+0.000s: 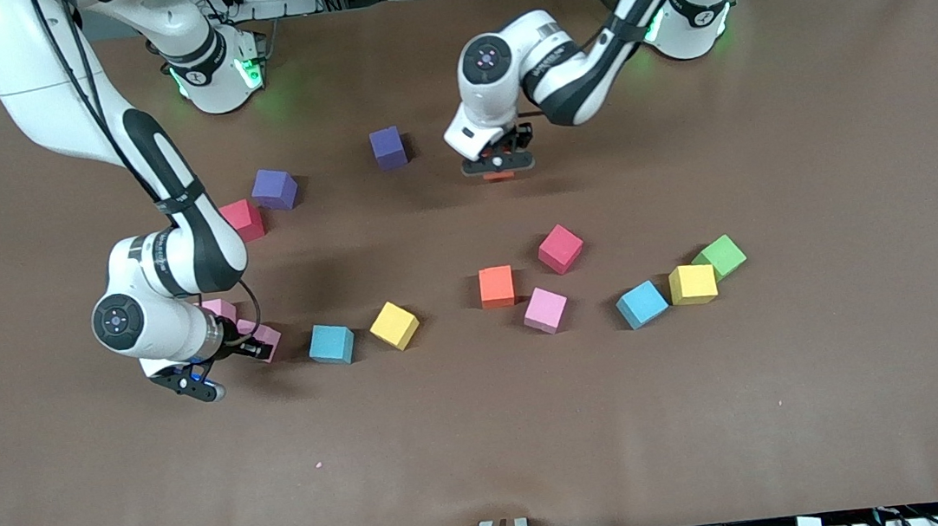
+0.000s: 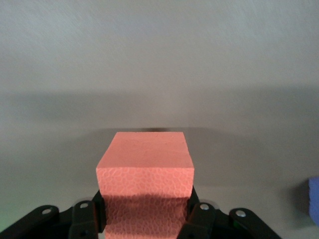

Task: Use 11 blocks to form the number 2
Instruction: 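Set the orange cube down with the left gripper while the right gripper carries pink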

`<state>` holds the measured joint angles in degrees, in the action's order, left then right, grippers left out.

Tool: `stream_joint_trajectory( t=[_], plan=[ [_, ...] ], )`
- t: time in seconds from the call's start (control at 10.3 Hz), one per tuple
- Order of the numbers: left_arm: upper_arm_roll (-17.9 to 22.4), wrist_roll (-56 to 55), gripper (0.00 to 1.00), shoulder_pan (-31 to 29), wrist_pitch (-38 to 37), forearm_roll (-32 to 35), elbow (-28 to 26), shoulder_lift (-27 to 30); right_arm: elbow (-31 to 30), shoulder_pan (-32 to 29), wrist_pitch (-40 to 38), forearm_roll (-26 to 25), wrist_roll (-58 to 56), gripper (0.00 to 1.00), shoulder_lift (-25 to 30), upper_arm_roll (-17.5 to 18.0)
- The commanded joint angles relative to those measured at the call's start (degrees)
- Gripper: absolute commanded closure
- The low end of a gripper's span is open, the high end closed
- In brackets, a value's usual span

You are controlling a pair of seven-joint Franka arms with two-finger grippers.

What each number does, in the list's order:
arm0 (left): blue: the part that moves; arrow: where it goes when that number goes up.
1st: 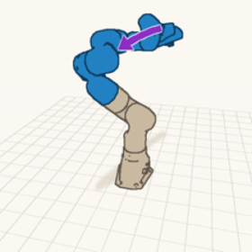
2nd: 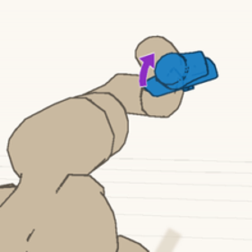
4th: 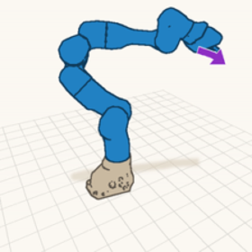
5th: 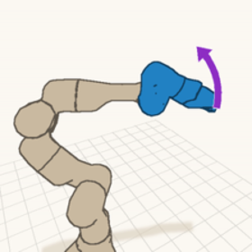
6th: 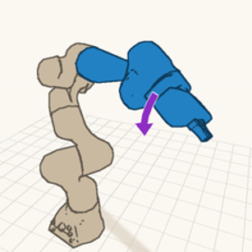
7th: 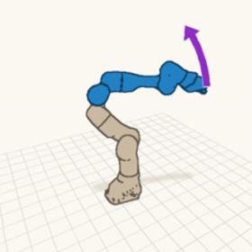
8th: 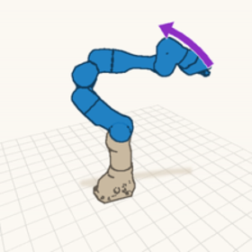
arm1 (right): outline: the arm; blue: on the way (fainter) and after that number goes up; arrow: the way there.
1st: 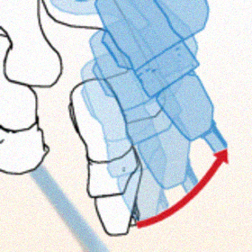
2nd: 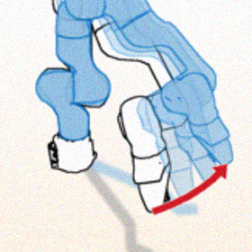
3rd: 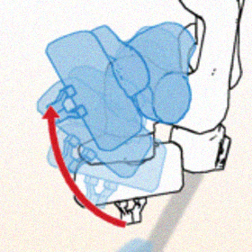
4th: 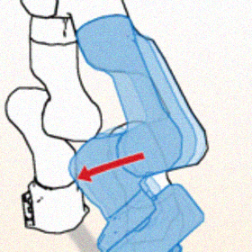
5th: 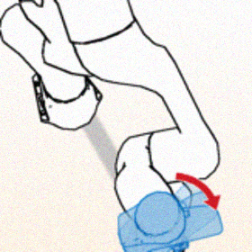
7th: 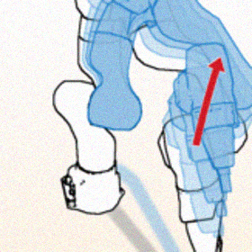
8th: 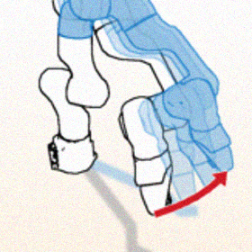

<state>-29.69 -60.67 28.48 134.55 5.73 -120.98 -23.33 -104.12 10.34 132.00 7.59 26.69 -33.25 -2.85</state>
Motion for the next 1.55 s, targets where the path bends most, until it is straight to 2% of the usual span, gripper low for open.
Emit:
stream_joint_trajectory(
  t=[0.0,0.29,0.39,0.68,1.06,1.16,1.26,1.35,1.45],
  plan=[
    [-0.02,-2.0,0.82,2.19,0.35,0.87,1.18,-0.75,-1.0,1.25,-4.97,0.5,0.39,1.0,5.54,0.13],
    [-0.02,-2.79,0.82,3.95,5.71,0.95,0.39,-2.68,-1.0,6.08,-12.44,0.58,1.52,1.0,12.58,0.13],
    [-0.02,-2.79,0.78,4.47,5.98,1.39,0.39,-3.38,-0.91,7.57,-15.77,0.58,3.09,1.0,14.77,0.3],
    [0.07,-2.88,0.78,4.74,7.13,1.57,0.39,-4.44,-1.61,11.36,-22.21,0.67,5.04,1.0,19.35,0.21],
    [0.07,-4.37,0.78,5.71,7.66,1.66,0.57,-5.76,-1.79,14.87,-23.01,0.67,4.78,1.0,21.55,0.48],
    [0.07,-4.37,0.68,5.71,7.74,1.66,0.57,-5.94,-1.7,17.49,-22.93,0.67,4.78,1.0,21.91,0.48],
    [0.15,-4.37,0.41,5.71,7.74,1.66,0.57,-5.94,-1.7,20.3,-22.75,0.58,6.0,1.0,21.91,0.39],
    [0.15,-4.37,0.0,5.36,7.74,1.74,0.48,-5.51,-1.44,20.51,-23.36,0.58,7.57,1.0,22.26,0.39],
    [0.15,-4.72,0.0,5.01,7.31,1.66,0.65,-4.54,-1.35,20.59,-23.28,0.67,8.72,1.0,22.35,0.39]
  ],
)
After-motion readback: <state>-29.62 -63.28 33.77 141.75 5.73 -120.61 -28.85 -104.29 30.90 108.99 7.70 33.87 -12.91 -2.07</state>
